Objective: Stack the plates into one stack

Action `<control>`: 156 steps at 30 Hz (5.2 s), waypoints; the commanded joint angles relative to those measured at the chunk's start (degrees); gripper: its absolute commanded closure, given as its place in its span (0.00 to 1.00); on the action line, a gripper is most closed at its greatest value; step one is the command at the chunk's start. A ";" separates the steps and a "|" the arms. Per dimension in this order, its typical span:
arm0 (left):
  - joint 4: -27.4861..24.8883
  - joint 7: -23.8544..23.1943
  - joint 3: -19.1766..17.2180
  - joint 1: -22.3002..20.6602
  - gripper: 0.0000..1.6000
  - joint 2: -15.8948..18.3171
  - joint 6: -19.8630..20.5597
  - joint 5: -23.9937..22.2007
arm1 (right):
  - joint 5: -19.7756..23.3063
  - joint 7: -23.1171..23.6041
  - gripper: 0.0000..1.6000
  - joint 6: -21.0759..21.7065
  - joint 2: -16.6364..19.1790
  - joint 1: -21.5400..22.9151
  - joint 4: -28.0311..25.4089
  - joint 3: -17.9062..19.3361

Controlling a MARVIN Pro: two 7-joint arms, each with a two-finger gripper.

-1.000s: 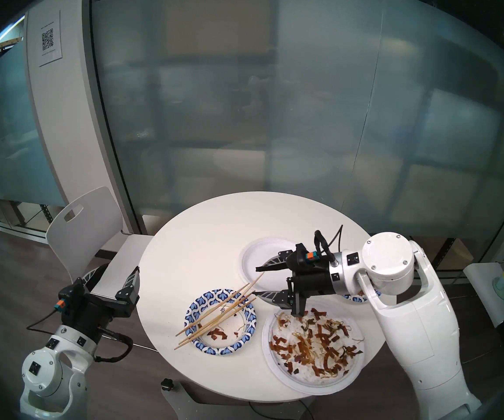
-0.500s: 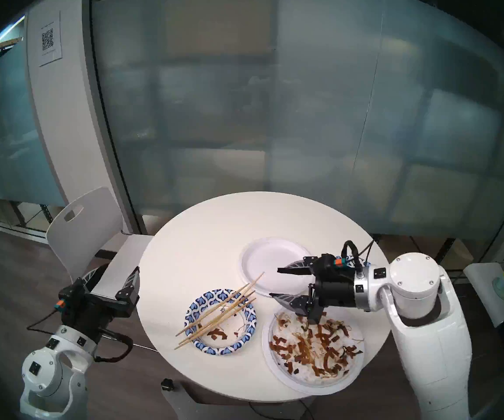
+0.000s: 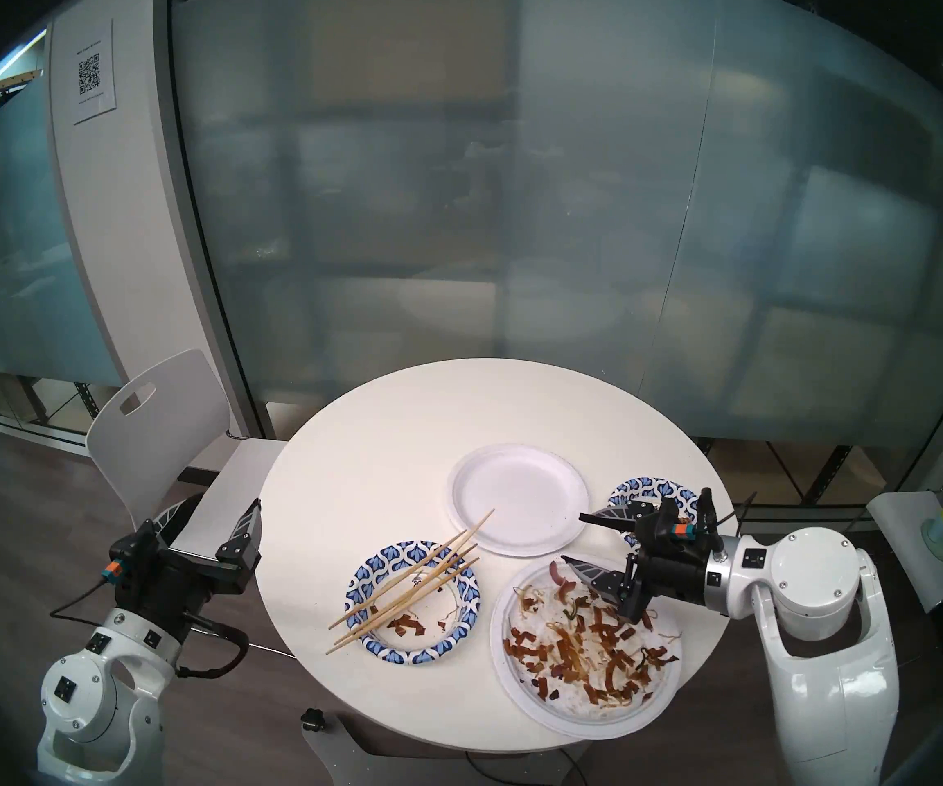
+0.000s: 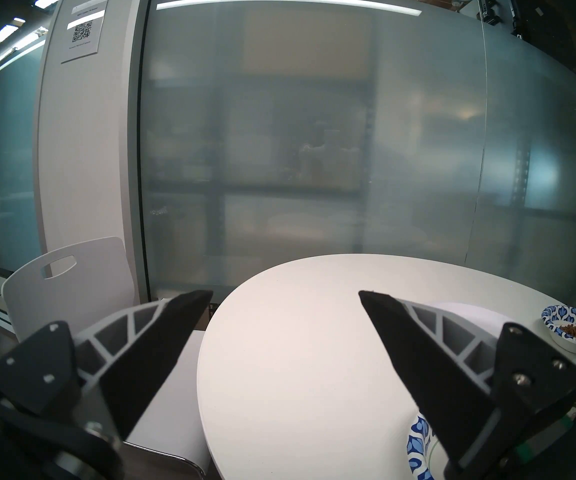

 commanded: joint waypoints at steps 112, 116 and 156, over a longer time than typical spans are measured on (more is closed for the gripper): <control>-1.26 -0.12 0.06 0.03 0.00 0.15 -0.11 0.15 | -24.92 -1.47 0.72 -21.78 8.73 33.11 29.71 -26.98; -1.25 -0.12 0.06 0.02 0.00 0.15 -0.11 0.15 | -25.13 -2.76 0.98 -23.16 8.91 32.72 29.12 -26.52; -1.04 -0.14 0.06 -0.12 0.00 0.15 -0.20 0.08 | -27.66 -8.31 1.00 -30.90 10.98 3.71 0.21 -5.57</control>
